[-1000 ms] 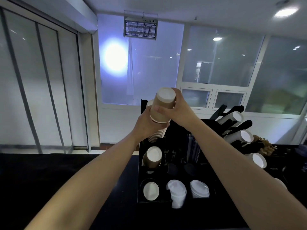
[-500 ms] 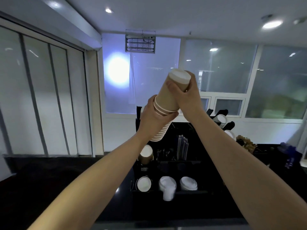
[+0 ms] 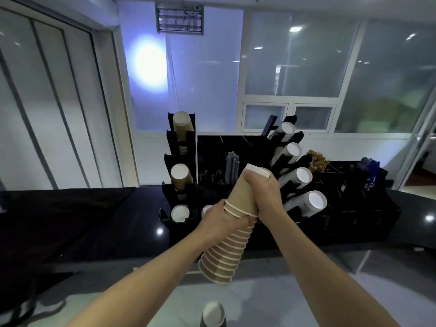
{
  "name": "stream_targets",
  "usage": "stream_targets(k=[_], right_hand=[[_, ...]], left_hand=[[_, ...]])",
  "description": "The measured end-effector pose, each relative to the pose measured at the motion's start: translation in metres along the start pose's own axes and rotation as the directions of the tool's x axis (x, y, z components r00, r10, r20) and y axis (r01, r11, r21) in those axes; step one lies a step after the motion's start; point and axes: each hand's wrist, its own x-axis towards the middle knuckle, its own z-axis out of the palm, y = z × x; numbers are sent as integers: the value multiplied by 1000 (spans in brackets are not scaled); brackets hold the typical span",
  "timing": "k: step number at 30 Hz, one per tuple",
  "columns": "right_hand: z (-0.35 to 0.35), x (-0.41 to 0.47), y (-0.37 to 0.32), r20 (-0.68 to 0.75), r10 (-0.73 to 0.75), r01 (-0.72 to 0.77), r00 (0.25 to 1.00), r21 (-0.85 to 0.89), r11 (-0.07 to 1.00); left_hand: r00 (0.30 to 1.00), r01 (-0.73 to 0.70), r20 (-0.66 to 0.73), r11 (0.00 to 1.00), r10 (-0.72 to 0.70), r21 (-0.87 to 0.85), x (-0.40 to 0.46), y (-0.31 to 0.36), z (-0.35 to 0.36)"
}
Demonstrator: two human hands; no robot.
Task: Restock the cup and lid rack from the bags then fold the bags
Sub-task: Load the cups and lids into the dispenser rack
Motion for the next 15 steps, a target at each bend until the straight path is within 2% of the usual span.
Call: stream_targets(k=[5, 8, 10, 15], right_hand=[[-24, -8, 34, 61, 189, -193, 980, 69, 979], [-31, -6, 42, 113, 254, -264, 961, 85, 961], [-31, -1, 37, 113, 231, -243, 967, 111, 964], [-16, 26, -16, 45, 55, -61, 997, 141, 988]], left_hand=[[952, 206, 280, 938, -125, -279, -14, -30, 16], [921, 272, 367, 892, -133, -361, -18, -45, 21], [931, 254, 339, 904, -132, -344, -17, -52, 21], [982, 101, 175, 976, -68, -191, 0, -37, -9]])
